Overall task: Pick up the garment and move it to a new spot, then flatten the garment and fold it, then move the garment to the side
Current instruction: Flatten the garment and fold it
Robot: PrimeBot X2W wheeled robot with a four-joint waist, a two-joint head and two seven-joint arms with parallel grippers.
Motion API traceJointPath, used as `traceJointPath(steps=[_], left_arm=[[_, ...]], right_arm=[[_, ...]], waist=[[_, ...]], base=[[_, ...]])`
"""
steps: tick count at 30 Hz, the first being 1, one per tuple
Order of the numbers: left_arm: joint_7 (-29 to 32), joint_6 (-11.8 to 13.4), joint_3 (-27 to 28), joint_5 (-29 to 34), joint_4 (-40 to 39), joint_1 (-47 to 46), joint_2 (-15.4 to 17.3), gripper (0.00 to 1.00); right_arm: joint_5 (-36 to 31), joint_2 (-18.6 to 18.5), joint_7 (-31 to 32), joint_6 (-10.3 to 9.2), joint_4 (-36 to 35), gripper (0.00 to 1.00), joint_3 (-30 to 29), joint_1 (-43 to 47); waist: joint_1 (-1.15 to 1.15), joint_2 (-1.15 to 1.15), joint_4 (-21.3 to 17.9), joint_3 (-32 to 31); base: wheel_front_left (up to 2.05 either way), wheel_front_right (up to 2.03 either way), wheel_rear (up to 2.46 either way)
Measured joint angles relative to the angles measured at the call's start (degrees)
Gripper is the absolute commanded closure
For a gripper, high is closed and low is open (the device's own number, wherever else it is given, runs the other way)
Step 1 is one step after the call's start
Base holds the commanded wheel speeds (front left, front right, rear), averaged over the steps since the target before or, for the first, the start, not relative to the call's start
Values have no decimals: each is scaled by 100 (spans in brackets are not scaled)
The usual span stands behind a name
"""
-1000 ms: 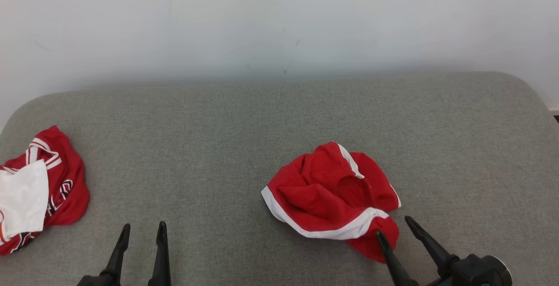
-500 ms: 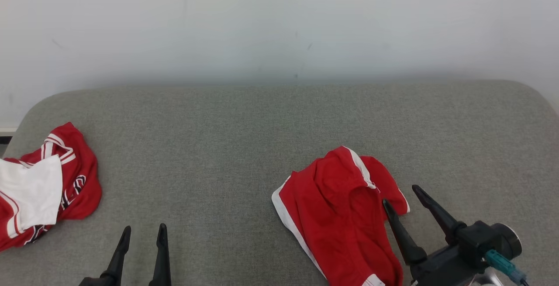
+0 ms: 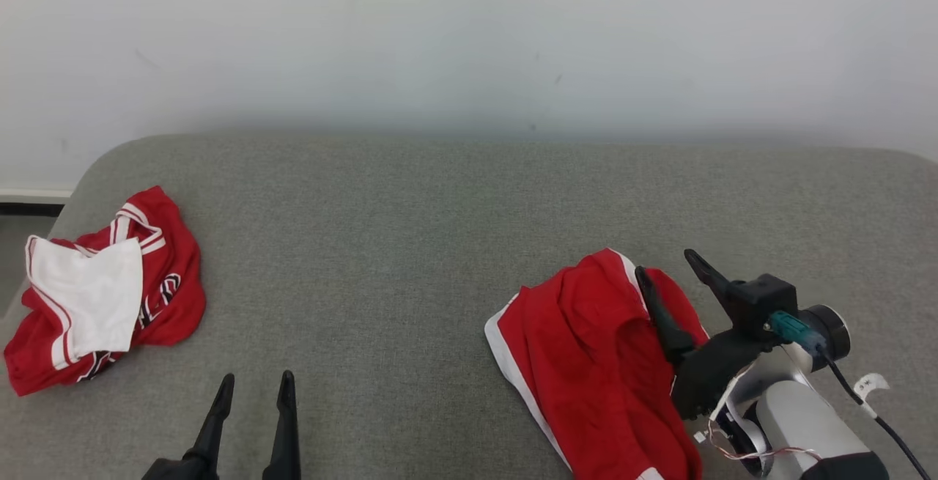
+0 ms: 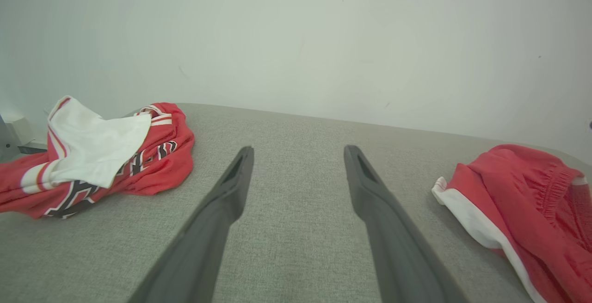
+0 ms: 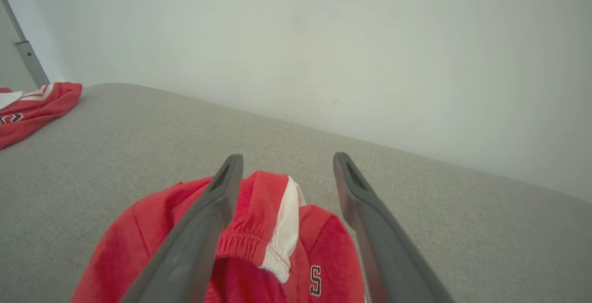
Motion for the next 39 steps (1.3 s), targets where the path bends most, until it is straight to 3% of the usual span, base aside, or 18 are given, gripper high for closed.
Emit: traceJointPath(steps=[10,11,12,13,25,33,39], left_arm=[[0,0,-132,-47,53,-155,-10,0],[0,0,-130,-47,55,-155,-8,0],[-1,0,-126,-48,57,-155,-9,0],[-1,0,-116,-49,59,-155,-9,0],[0,0,-76,-59,94,-127,-18,0],[0,0,-24,-55,89,-11,-9,0],[0,0,70,-52,46,97,10,0]], right_arm=[[408,238,506,0,1727,0,421,-693],[470,242,541,0,1819,16,482,-712],[511,232,528,0,1878,79,536,-731],[543,215,412,0,1886,100,576,-754],[828,151,-311,0,1710,100,1162,-1261],[1035,331,-624,0,679,100,1631,-1657],[1124,230,-670,0,-229,100,1692,-1649]], waist=[[1,0,313,223],[1,0,333,235],[1,0,350,245],[1,0,359,252],[1,0,289,88],[0,0,349,-66],[0,0,318,-154]], base=[[0,0,0],[0,0,0],[0,0,0],[0,0,0],[0,0,0],[0,0,0],[0,0,0]])
